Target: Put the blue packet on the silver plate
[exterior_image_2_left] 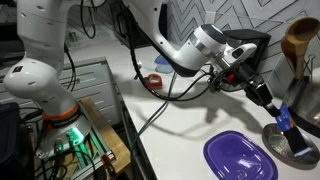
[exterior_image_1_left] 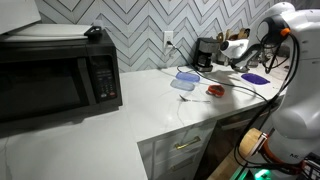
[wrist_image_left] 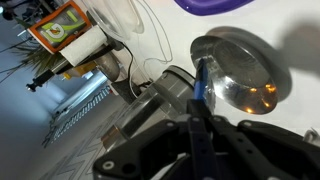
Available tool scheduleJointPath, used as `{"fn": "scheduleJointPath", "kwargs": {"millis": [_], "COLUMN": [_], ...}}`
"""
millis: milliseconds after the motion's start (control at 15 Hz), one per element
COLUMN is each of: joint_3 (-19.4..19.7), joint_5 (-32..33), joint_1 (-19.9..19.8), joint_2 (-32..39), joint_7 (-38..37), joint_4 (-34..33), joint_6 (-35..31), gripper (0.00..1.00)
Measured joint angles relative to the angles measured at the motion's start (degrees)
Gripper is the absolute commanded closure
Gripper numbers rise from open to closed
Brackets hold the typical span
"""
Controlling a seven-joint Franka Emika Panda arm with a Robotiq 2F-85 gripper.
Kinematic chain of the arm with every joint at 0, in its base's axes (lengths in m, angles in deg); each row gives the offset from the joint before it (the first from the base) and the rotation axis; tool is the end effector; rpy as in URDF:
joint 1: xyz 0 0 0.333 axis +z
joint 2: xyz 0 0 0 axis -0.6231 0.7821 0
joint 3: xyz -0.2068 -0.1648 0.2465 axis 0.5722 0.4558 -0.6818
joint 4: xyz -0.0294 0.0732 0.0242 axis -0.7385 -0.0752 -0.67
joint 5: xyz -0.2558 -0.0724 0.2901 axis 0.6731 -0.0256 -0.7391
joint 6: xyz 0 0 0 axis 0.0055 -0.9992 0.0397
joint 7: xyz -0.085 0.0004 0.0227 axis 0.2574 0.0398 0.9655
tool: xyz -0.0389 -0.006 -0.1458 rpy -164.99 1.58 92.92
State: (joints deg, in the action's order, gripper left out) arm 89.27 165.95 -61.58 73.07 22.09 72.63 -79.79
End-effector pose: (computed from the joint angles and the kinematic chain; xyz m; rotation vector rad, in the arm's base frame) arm 0.4967 -0.5207 0.3728 1.8337 -0.8305 0.3368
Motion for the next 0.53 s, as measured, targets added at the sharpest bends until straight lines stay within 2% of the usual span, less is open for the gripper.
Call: {"fn": "scheduleJointPath", "kwargs": {"millis": [333,400,467,533], "joint_3": [-0.1,-0.1,-0.1,-0.2], "joint_5": [1.5,1.6,1.8,1.8], "joint_1": [-1.5,-1.7,-1.8,-1.9], "joint_2": [3.7,4.2,4.6,4.9], "joint_7": [0.0,0.0,0.0,0.0], "joint_4": [-1.8,-2.1,-2.3,-2.5], "joint_6": [-3.1,-3.5,-3.8,-4.1], "gripper": [1.0,0.73,0.73,0.66]}}
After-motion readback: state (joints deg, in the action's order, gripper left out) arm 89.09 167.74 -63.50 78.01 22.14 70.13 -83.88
